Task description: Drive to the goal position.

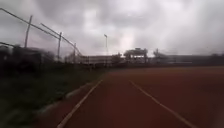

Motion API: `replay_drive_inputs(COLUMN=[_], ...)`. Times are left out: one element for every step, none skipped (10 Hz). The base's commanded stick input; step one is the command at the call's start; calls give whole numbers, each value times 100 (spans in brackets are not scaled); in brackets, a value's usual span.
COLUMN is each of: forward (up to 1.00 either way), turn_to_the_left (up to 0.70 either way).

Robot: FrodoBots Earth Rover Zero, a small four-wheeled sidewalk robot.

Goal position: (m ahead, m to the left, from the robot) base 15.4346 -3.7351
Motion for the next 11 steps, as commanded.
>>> replay_drive_inputs(forward=[70, 70, 70, 70, 70, 70, 70, 70, 70, 70, 70], turn_to_the_left=[0, 0, 0, 0, 0, 0, 0, -6, -18, 0, 0])
